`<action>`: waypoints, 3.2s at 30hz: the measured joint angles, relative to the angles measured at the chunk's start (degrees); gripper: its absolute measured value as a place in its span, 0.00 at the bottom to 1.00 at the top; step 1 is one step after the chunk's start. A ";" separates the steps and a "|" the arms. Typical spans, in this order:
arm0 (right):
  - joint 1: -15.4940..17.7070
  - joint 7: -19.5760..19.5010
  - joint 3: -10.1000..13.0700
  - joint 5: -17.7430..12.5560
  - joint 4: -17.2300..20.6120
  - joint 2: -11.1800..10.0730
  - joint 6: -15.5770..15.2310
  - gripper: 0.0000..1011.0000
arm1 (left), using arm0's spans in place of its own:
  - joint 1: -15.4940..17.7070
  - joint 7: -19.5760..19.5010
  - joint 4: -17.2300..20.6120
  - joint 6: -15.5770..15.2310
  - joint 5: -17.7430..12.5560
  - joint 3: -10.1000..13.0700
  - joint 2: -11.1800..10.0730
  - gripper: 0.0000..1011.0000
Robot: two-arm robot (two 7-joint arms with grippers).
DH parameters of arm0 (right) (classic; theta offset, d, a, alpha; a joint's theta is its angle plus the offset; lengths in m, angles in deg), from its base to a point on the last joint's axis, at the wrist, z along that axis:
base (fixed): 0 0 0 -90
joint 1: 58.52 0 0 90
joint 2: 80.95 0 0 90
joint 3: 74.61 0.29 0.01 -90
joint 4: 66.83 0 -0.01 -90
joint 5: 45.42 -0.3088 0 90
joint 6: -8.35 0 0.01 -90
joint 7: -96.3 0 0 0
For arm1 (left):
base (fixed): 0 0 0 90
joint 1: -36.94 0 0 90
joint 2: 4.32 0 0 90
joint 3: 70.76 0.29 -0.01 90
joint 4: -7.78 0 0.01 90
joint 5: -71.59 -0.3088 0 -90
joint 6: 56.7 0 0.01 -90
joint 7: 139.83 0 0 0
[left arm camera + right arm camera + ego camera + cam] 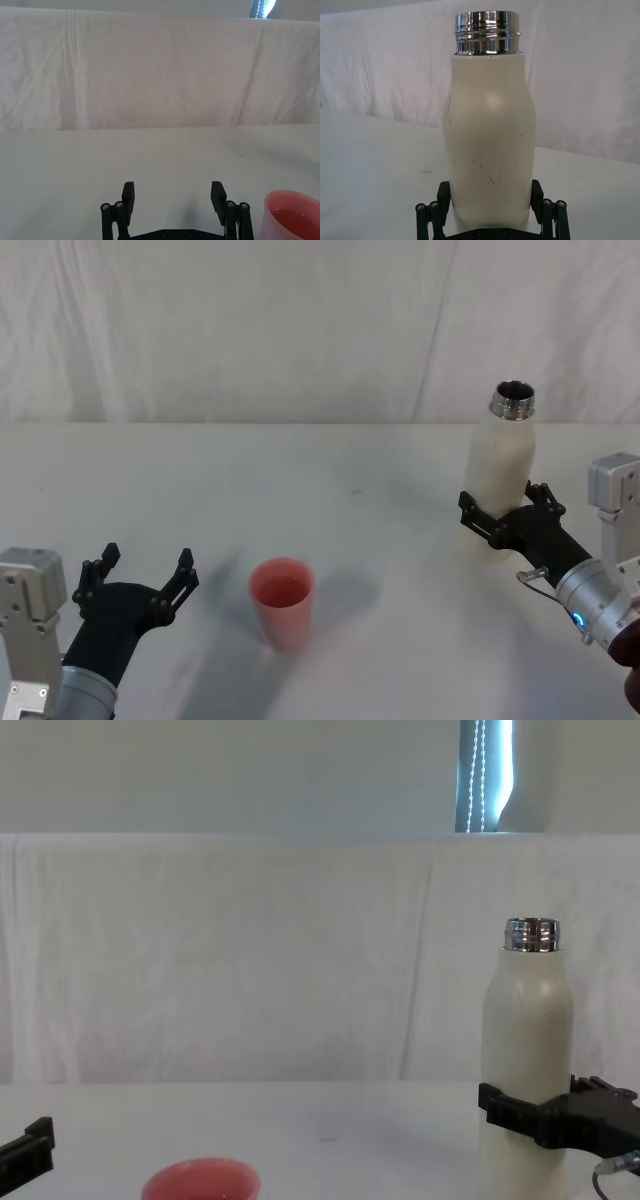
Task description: Grasp the thermos with one hand and pour water into the cup lid.
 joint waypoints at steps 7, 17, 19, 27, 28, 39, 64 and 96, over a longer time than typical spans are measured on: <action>0.01 0.28 -0.02 -0.25 0.04 -0.19 0.11 0.99 | 0.00 0.00 0.00 0.00 0.00 0.00 0.00 0.99; 0.37 0.31 0.31 -0.76 0.45 -0.62 -0.02 0.99 | 0.00 0.00 0.00 0.00 0.00 0.00 0.00 0.99; 0.45 0.32 0.33 -0.84 0.50 -0.68 -0.09 0.99 | 0.00 0.00 0.00 0.00 0.00 0.00 0.00 0.99; 0.98 0.54 0.47 -1.37 1.32 -1.06 -0.53 0.99 | 0.00 0.00 0.00 0.00 0.00 0.00 0.00 0.99; 1.04 0.57 0.47 -1.44 1.41 -1.10 -0.58 0.99 | 0.00 0.00 0.00 0.00 0.00 0.00 0.00 0.99; 2.11 0.87 0.41 -2.09 3.42 -1.74 -1.15 0.99 | 0.00 0.00 0.00 0.00 0.00 0.00 0.00 0.99; 8.56 1.08 1.76 -4.67 12.52 -5.46 -3.57 0.99 | 0.00 0.00 0.00 0.00 0.00 0.00 0.00 0.99; 20.28 -0.87 1.21 -8.30 26.79 -6.89 -5.14 0.99 | 0.00 0.00 0.00 0.00 0.00 0.00 0.00 0.99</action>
